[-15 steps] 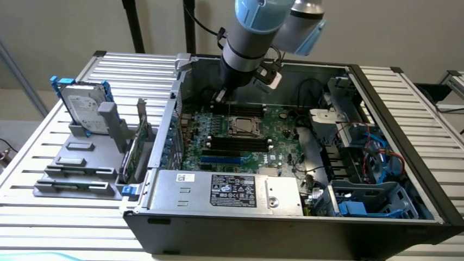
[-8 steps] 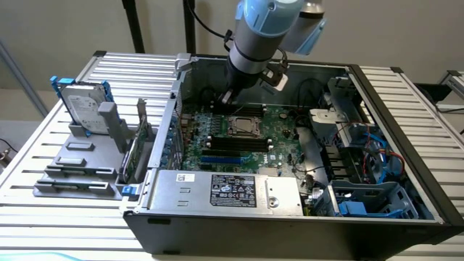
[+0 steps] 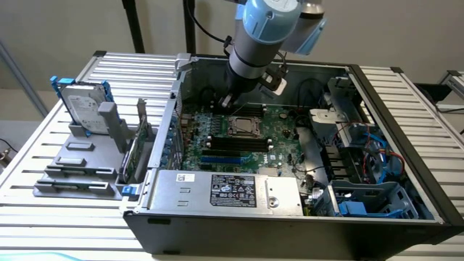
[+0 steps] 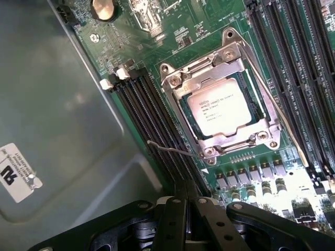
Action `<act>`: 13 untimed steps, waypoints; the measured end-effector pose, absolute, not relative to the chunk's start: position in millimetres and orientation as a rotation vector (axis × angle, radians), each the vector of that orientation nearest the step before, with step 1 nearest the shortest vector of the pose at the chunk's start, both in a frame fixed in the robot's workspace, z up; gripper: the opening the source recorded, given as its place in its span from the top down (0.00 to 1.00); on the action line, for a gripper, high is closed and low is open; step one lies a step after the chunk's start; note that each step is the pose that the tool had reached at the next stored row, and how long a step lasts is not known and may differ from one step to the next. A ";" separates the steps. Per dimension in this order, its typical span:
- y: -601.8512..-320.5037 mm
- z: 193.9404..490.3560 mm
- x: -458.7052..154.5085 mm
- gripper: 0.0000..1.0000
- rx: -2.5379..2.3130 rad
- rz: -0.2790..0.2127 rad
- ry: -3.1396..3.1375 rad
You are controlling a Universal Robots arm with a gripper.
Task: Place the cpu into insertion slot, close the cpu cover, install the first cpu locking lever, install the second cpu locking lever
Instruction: 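Install the first cpu locking lever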
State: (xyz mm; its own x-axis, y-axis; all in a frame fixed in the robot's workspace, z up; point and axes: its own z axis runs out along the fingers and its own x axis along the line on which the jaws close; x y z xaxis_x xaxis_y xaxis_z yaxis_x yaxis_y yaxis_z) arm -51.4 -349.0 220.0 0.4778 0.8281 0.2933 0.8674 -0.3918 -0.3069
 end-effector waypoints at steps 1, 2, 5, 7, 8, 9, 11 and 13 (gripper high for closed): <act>-349.0 218.2 -51.4 0.89 -2.314 -0.127 -1.414; -349.0 216.5 -51.4 0.89 -2.316 -0.126 -1.414; -348.5 212.4 -51.4 0.89 -2.322 -0.125 -1.412; -347.9 209.9 -51.4 0.89 -2.326 -0.128 -1.408; -347.7 208.9 -51.4 0.89 -2.328 -0.128 -1.407; -347.4 208.3 -51.4 0.89 -2.330 -0.127 -1.408; -347.0 207.1 -51.3 0.89 -2.336 -0.123 -1.409; -346.3 205.8 -51.3 0.89 -2.342 -0.120 -1.411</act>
